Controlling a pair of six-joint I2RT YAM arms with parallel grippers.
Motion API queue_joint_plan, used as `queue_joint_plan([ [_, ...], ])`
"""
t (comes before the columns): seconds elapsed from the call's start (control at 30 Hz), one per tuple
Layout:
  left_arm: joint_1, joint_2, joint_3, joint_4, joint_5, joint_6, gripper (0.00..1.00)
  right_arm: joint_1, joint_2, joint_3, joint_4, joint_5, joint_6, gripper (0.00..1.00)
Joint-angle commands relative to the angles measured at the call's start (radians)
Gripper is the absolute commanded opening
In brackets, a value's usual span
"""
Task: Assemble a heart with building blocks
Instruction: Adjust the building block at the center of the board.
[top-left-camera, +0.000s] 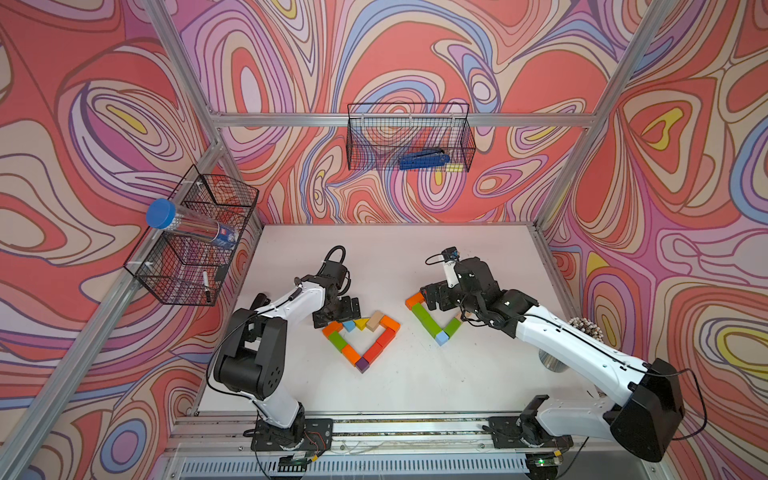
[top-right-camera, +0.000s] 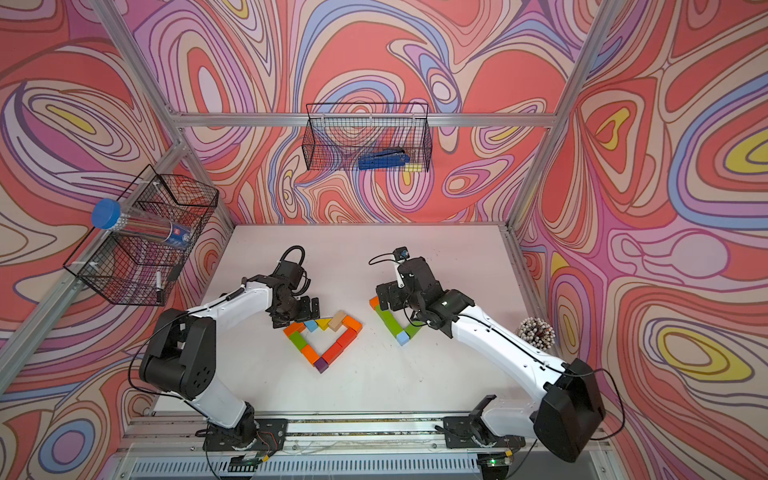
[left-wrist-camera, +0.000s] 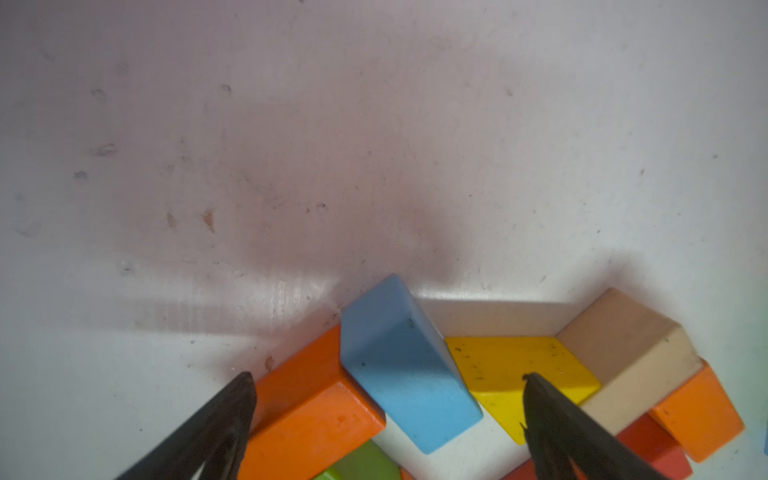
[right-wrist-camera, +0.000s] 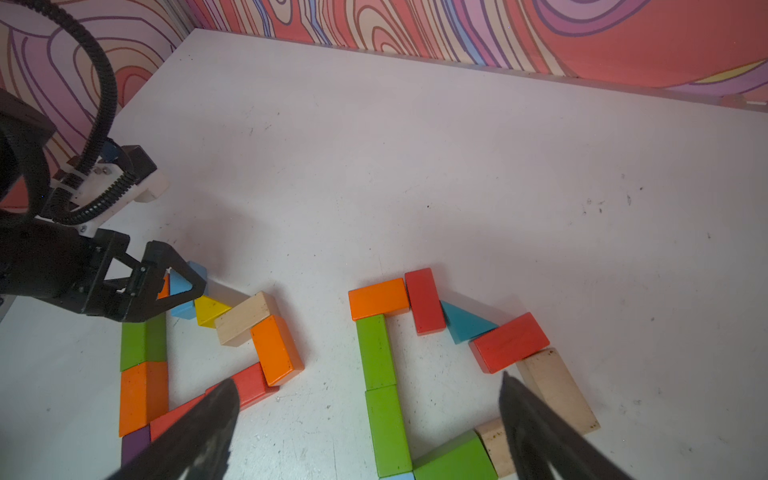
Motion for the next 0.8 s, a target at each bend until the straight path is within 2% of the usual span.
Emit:
queue_joint_plan([
  [0.0,0.002,-0.003,-0.013,-0.027,0.013,-0.011,1.00,-0.004,0.001,-0.018,0.008,-0.012,0.006,0.98],
  [0.47,0.002,-0.046,0.015,-0.044,-0.052,0.017,1.00,-0.004,-0.014,-0.026,0.011,-0.027,0.009,0.98],
  [0.7,0.003,-0.145,0.020,-0.005,-0.069,0.057,1.00,-0.004,-0.058,-0.026,0.002,0.088,-0.004,0.98],
  [0.77,0.002,-0.186,0.017,0.019,-0.076,0.077,1.00,-0.003,-0.076,-0.046,0.020,0.158,-0.014,0.98],
])
